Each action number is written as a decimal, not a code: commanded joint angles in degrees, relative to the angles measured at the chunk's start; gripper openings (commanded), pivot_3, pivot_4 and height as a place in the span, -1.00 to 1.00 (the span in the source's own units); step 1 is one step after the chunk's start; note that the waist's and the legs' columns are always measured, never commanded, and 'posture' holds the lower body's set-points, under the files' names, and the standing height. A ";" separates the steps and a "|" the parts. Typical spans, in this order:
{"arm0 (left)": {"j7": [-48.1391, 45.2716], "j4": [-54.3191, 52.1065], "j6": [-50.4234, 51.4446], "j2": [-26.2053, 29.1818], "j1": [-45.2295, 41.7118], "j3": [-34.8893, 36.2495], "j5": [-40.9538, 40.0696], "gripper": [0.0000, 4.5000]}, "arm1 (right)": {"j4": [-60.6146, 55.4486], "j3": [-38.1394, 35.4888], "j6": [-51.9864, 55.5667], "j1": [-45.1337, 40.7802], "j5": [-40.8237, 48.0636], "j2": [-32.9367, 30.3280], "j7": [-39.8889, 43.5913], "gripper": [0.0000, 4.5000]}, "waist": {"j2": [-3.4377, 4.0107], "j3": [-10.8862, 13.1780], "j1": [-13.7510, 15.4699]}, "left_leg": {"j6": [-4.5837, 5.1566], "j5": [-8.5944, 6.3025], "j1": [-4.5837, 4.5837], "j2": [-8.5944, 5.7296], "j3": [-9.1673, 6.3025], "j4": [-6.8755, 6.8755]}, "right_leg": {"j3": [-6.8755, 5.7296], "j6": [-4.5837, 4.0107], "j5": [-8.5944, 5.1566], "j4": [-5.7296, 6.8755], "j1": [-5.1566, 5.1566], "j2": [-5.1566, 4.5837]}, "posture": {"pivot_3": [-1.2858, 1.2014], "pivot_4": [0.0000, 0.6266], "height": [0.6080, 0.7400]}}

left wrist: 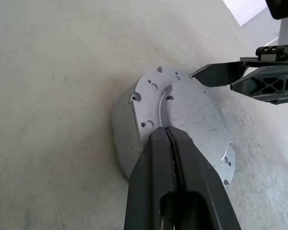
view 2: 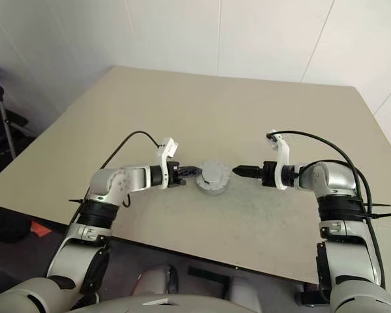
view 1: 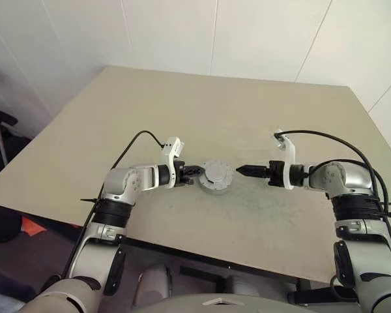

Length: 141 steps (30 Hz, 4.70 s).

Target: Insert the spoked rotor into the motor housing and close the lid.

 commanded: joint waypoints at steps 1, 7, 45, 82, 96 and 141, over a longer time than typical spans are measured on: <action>0.84 0.57 1.84 0.51 1.60 -1.54 0.72 -1.00 | -0.07 -2.22 2.70 -0.07 2.84 1.69 -1.21 0.99 | 0.01 0.00 0.00 | -0.01 0.00 0.00 0.01 0.00 0.00 | 0.00 0.00 0.00 0.01 0.00 0.00 | 0.03 -1.00 1.00; 0.93 0.69 1.41 1.01 1.47 -1.42 1.02 -1.00 | -0.70 -7.49 10.99 -1.38 6.70 7.59 -5.62 0.99 | 0.05 -0.04 -0.03 | -0.05 0.03 0.01 0.01 0.00 -0.02 | 0.00 0.00 0.00 0.02 -0.02 0.02 | 0.03 -1.00 1.00; 3.91 0.64 -2.72 1.60 2.36 1.24 1.44 -1.00 | 4.26 -18.53 2.24 -6.86 8.15 24.97 -24.58 -0.07 | 0.08 -0.06 -0.03 | -1.31 0.78 0.25 -0.05 -0.05 -0.86 | 0.00 0.51 -0.29 0.02 -0.13 0.02 | 0.03 -1.00 1.00; 18.20 -6.20 9.83 -3.33 -0.61 30.89 -38.68 0.99 | -4.03 -23.72 13.95 -18.33 28.07 31.12 -30.53 -0.07 | -0.03 0.10 0.10 | -1.09 1.09 -1.84 0.15 -0.25 0.05 | -0.28 0.08 0.51 0.92 -2.10 0.16 | 0.03 -1.00 1.00; 16.94 -6.10 9.93 -4.14 -1.45 26.57 -43.92 0.99 | -6.26 -21.83 15.81 -15.41 29.12 31.85 -31.17 -0.07 | -0.04 0.10 0.23 | -1.10 1.10 -1.86 0.14 -0.26 0.06 | -0.28 0.30 0.64 0.92 -2.10 0.16 | 0.03 -1.00 1.00; 18.16 -3.49 4.70 -2.21 0.22 24.83 -45.16 -0.03 | -5.30 -20.04 11.55 -14.75 27.39 31.13 -31.61 -0.07 | -0.06 0.09 0.34 | -1.10 1.13 -1.87 0.13 -0.31 0.24 | -0.28 0.38 0.69 1.04 -2.07 0.16 | 0.03 -1.00 1.00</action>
